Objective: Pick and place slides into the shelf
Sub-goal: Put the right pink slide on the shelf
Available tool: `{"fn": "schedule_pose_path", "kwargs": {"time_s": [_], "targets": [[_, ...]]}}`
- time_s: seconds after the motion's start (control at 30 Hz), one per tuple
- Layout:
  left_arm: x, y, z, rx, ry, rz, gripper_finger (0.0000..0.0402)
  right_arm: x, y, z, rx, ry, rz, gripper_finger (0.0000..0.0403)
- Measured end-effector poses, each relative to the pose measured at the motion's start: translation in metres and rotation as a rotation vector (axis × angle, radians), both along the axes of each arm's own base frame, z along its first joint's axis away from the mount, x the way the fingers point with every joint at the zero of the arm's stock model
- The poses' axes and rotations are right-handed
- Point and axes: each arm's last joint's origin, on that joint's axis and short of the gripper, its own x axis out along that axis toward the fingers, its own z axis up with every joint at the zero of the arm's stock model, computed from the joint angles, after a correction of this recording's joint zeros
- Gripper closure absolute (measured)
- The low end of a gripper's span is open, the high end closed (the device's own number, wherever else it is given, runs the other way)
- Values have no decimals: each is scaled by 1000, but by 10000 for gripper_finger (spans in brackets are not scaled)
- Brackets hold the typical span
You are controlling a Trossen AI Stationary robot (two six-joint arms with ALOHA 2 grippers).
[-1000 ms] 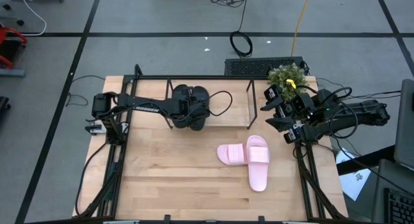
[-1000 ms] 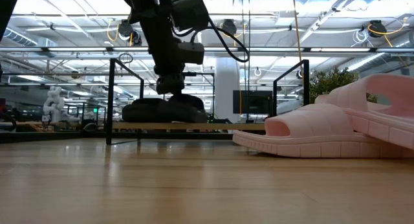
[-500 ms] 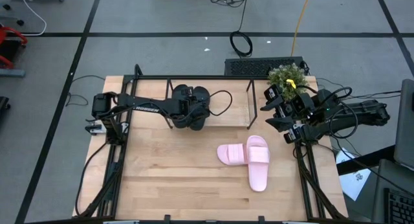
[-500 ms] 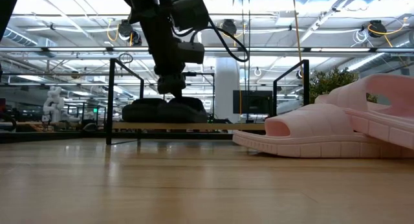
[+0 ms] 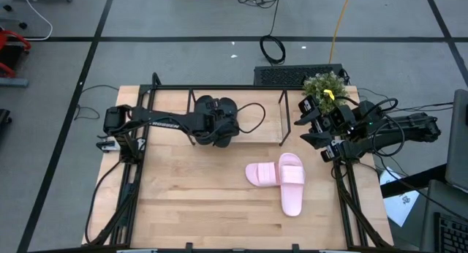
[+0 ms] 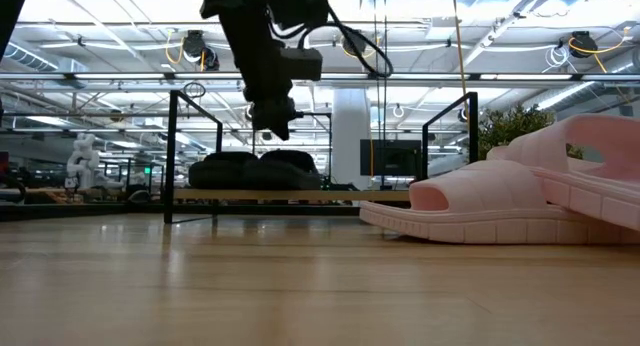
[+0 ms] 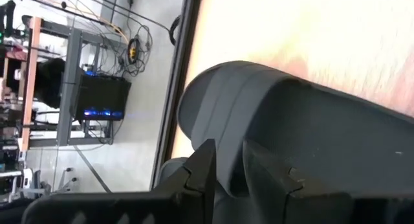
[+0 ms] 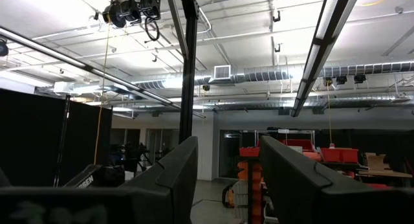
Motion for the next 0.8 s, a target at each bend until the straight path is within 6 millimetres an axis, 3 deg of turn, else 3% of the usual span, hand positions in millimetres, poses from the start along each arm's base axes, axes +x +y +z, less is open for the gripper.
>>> {"fn": "schedule_pose_path", "kwargs": {"time_s": [0.2,0.43,0.63,0.8], "targets": [[-3,-14,22,-40,22,54,318,0,0,0,0,0,0,245],[-13,-49,71,-201,54,64,318,1,0,-5,-6,75,-2,245],[-24,-81,101,-380,48,47,318,4,-1,-31,4,391,-18,245],[-28,-106,104,-453,33,31,318,1,2,-53,72,663,23,245]]}}
